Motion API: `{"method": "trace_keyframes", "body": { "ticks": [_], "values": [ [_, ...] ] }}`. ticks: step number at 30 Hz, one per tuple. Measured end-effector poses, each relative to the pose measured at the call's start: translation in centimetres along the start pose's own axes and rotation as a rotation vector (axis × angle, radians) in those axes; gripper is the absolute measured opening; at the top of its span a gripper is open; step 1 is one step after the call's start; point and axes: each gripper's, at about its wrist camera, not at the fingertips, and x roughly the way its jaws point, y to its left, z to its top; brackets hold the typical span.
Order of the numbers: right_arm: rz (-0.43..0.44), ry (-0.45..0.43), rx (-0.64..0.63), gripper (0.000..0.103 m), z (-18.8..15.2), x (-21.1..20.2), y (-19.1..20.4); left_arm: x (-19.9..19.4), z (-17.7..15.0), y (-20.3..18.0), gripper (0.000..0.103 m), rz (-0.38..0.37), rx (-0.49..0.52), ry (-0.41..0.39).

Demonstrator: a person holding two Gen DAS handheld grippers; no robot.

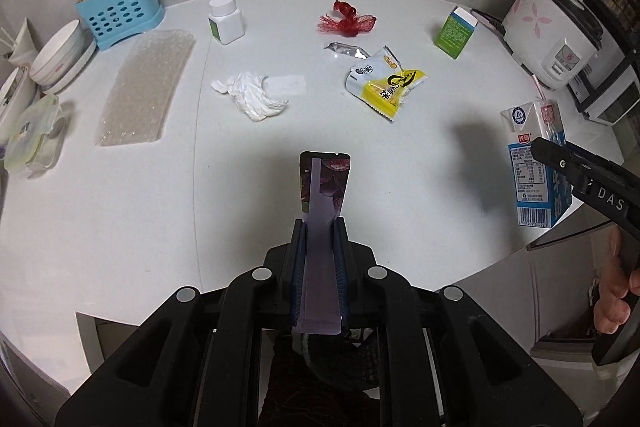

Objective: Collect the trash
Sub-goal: 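Lift the purple tube and milk carton and carry them toward the wastebasket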

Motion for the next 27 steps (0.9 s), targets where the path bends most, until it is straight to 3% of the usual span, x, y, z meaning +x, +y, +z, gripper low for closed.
{"method": "trace_keyframes", "body": {
  "ticks": [27],
  "values": [
    [0.061,-0.083,-0.038,0.065,-9.4,-5.7,0.2,-3.5,-8.2,-2.9,0.013,-0.062,0.001,-0.119]
  ]
}}
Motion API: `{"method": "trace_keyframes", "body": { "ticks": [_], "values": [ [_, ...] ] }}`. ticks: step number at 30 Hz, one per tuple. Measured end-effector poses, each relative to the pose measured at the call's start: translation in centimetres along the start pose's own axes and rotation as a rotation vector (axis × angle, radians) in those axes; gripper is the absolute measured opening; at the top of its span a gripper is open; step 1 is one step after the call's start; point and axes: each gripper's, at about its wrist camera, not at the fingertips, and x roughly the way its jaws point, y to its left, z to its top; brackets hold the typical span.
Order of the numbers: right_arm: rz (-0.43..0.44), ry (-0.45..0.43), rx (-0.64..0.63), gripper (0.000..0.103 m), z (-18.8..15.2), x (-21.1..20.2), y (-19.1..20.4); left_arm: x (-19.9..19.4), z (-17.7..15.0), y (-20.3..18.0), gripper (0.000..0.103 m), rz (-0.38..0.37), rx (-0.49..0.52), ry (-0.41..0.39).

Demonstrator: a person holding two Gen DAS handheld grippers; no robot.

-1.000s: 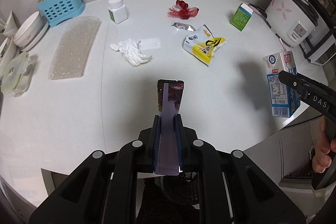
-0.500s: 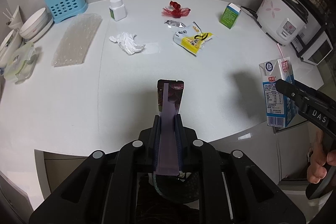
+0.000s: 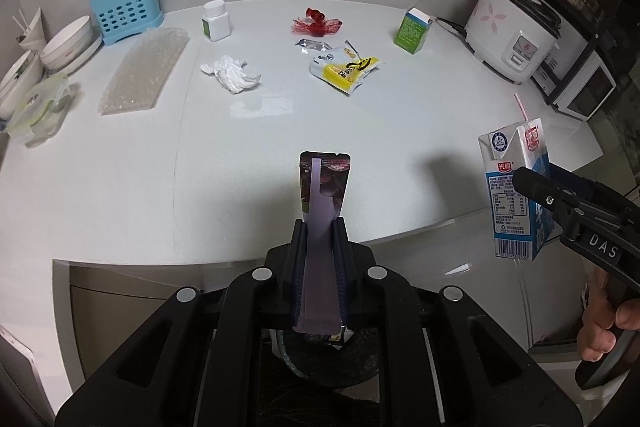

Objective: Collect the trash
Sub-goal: 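Lift the purple tube and milk carton and carry them toward the wastebasket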

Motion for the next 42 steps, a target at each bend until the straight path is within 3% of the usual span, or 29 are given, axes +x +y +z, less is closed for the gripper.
{"method": "trace_keyframes", "body": {
  "ticks": [22,42],
  "values": [
    [0.074,0.034,0.018,0.065,-8.3,0.5,0.0,2.2,-7.3,0.1,0.013,-0.061,-0.006,-0.004],
    [0.101,0.221,0.022,0.065,-16.6,8.7,1.9,8.7,-13.7,1.8,0.013,-0.056,-0.029,0.069]
  ]
}}
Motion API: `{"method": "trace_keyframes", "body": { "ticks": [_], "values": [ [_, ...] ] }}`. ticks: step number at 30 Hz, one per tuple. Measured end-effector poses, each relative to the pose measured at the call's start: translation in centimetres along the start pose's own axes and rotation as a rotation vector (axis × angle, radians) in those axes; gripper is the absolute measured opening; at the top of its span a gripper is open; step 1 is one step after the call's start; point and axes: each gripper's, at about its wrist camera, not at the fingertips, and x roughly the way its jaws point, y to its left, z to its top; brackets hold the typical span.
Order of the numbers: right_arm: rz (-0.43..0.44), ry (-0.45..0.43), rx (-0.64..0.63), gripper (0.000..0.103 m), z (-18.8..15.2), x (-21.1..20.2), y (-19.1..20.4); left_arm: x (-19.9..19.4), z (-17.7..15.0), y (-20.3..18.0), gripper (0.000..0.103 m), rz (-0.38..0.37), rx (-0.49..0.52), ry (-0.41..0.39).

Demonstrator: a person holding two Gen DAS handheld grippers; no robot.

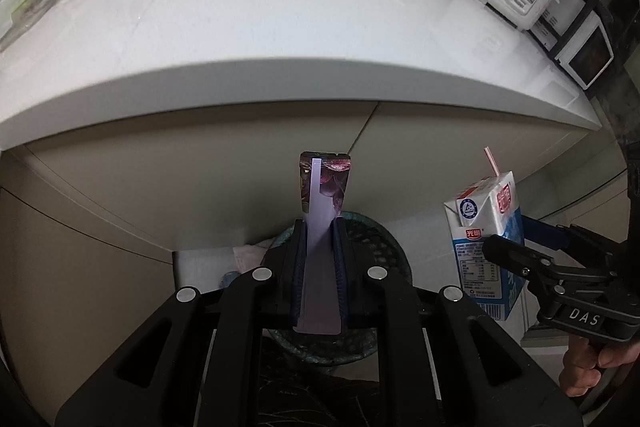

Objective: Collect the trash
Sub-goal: 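Lift the purple tube and milk carton and carry them toward the wastebasket, then open the right gripper over the wastebasket while the left gripper lowers the purple tube into it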

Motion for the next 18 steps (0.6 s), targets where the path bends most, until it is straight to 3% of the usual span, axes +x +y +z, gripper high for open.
{"method": "trace_keyframes", "body": {
  "ticks": [18],
  "values": [
    [-0.025,0.071,-0.019,0.065,-1.2,5.3,1.1,3.1,-1.9,1.4,0.013,0.023,-0.034,0.08]
  ]
}}
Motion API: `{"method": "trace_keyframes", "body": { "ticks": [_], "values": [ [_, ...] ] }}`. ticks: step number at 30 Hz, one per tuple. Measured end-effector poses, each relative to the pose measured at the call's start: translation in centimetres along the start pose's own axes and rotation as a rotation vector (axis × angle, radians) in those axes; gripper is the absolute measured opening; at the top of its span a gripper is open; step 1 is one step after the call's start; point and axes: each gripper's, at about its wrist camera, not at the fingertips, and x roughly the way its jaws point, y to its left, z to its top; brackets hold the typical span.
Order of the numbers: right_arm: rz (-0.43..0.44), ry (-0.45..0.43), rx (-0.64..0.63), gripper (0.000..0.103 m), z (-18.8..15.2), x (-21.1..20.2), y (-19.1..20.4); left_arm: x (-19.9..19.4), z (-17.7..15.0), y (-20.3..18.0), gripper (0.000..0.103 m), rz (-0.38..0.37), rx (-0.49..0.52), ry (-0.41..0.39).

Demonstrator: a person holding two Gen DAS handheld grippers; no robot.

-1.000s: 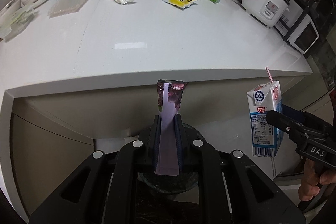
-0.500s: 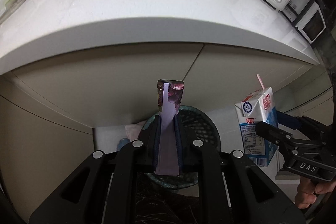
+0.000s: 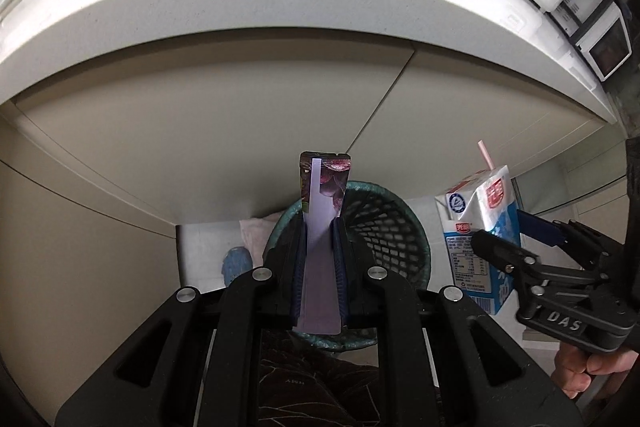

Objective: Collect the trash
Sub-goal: 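Open the right gripper over the wastebasket while the left gripper lowers the purple tube into it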

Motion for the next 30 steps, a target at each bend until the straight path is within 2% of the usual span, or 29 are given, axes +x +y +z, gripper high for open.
{"method": "trace_keyframes", "body": {
  "ticks": [7,21,24,30],
  "values": [
    [-0.015,0.039,-0.02,0.065,0.3,2.9,0.5,0.4,-0.1,-0.1,0.013,0.0,-0.015,0.021],
    [-0.031,0.063,-0.049,0.067,-0.2,4.9,1.7,0.3,-1.1,1.1,0.013,0.005,-0.042,0.037],
    [-0.042,0.052,-0.052,0.074,-0.3,4.7,1.8,0.5,-1.1,1.2,0.013,0.007,-0.046,0.046],
    [-0.058,0.014,-0.011,0.075,-0.1,3.4,0.7,0.6,-0.9,1.2,0.013,0.002,-0.041,0.044]
  ]
}}
